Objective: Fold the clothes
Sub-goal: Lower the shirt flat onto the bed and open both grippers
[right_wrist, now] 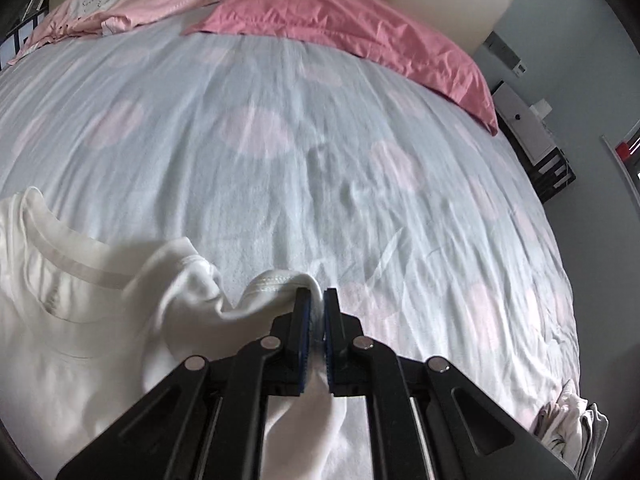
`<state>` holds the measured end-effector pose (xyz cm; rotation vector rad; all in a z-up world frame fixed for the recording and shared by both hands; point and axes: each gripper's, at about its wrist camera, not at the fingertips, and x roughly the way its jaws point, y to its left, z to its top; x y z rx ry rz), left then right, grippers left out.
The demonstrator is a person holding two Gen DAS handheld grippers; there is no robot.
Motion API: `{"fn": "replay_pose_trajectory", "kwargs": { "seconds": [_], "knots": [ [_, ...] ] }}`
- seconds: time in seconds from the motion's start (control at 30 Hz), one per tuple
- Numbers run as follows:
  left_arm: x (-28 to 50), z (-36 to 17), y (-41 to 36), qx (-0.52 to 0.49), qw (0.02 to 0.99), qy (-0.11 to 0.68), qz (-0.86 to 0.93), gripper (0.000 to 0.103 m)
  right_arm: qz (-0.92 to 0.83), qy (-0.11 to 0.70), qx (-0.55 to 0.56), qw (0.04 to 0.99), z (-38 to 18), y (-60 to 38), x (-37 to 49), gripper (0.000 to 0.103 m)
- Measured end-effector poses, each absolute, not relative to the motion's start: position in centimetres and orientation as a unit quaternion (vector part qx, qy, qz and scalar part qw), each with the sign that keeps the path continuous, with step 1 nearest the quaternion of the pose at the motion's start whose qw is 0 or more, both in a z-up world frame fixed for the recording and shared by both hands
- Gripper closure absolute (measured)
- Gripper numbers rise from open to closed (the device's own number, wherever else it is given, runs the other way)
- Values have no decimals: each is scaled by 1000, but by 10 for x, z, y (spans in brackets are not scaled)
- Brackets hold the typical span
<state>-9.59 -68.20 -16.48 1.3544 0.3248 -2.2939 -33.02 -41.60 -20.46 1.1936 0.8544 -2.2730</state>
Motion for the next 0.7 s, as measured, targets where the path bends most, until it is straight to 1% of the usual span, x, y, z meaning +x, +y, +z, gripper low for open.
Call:
{"fn": "replay_pose_trajectory", "kwargs": {
  "seconds": [0.03,0.1,0.17,0.23,0.3,0.33,0.43,0.5,0.57,0.63,0.7],
  "knots": [
    [-98,-172,-683,494,212,134,-833,98,-817,307,437,219,-212,-415,-333,96],
    [-102,-180,-678,502,198,143,-830,95,-813,302,444,225,-222,-413,-337,96],
    [-102,-183,-672,505,201,134,-829,87,-813,294,445,233,-222,-412,-338,94],
    [-95,-177,-665,499,210,128,-831,84,-810,288,451,240,-218,-408,-338,92],
    [-82,-168,-660,494,214,131,-832,82,-808,265,463,250,-206,-399,-339,84],
    [-75,-162,-658,493,216,133,-832,77,-808,250,468,255,-198,-394,-339,77],
    [-46,-143,-653,493,238,122,-828,76,-810,203,478,273,-167,-372,-333,65],
    [-24,-134,-648,499,254,114,-821,74,-810,172,485,282,-149,-355,-326,63],
    [-2,-131,-642,502,262,118,-816,70,-810,142,490,289,-134,-336,-315,63],
    [22,-133,-639,504,257,132,-814,66,-808,139,492,292,-130,-320,-301,63],
    [44,-138,-639,501,256,150,-813,66,-805,154,495,289,-137,-304,-285,64]
  ]
}}
